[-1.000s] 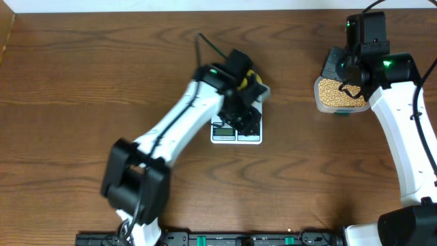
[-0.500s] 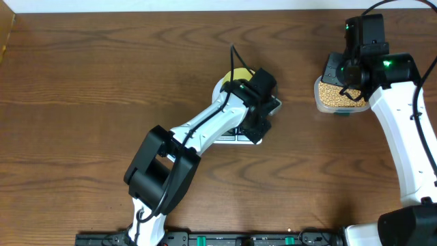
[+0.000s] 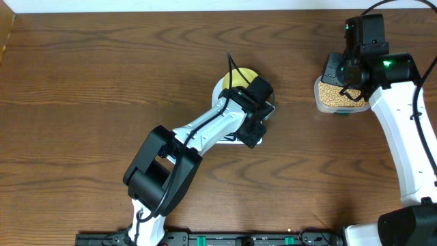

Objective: Scoop item into bowl and weigh 50g on scale

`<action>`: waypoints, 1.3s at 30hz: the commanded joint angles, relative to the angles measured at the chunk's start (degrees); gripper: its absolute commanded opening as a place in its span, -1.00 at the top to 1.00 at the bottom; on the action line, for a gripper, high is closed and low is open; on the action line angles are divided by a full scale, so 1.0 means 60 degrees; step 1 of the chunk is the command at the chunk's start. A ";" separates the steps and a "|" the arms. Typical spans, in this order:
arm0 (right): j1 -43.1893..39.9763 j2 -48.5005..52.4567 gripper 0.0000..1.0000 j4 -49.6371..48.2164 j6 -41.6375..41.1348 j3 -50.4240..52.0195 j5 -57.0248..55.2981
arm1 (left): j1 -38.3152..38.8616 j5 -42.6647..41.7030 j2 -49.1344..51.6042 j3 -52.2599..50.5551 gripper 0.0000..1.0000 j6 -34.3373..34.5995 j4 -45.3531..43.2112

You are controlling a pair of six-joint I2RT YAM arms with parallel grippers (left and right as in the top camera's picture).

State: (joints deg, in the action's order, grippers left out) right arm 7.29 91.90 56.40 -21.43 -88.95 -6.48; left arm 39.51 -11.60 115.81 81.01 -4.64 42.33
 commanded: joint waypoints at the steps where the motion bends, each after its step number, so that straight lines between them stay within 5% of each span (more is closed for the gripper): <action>1: -0.0022 0.0044 0.98 0.0033 0.0117 -0.0160 -0.0146 | -0.0051 0.0455 0.0095 -0.0215 -0.06 0.0109 -0.0011; 8: -0.0022 0.0044 0.98 0.0018 0.0117 -0.0160 -0.0146 | -0.0051 0.0521 -0.0379 -0.0215 -0.07 0.0113 0.0036; 20: -0.0022 0.0044 0.98 0.0015 0.0120 -0.0160 -0.0146 | -0.0055 0.1665 -0.3508 -0.0211 -0.17 0.0984 0.0084; 26: -0.0022 0.0044 0.98 0.0153 0.0120 -0.0160 -0.0153 | -0.0055 0.1872 -0.4346 -0.0215 -0.43 0.1078 0.0138; 29: -0.0022 0.0044 0.98 0.0142 0.0117 -0.0160 -0.0157 | -0.0051 0.1869 -0.4393 -0.0215 -0.82 0.1078 0.0361; 39: -0.0022 0.0044 0.98 0.0222 0.0120 -0.0160 -0.0189 | -0.0051 0.1836 -0.4397 -0.0215 -0.96 0.1078 0.1625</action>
State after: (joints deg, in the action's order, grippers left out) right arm 7.29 91.90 57.63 -21.41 -88.95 -6.48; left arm 39.44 -1.13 90.04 79.11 1.52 51.11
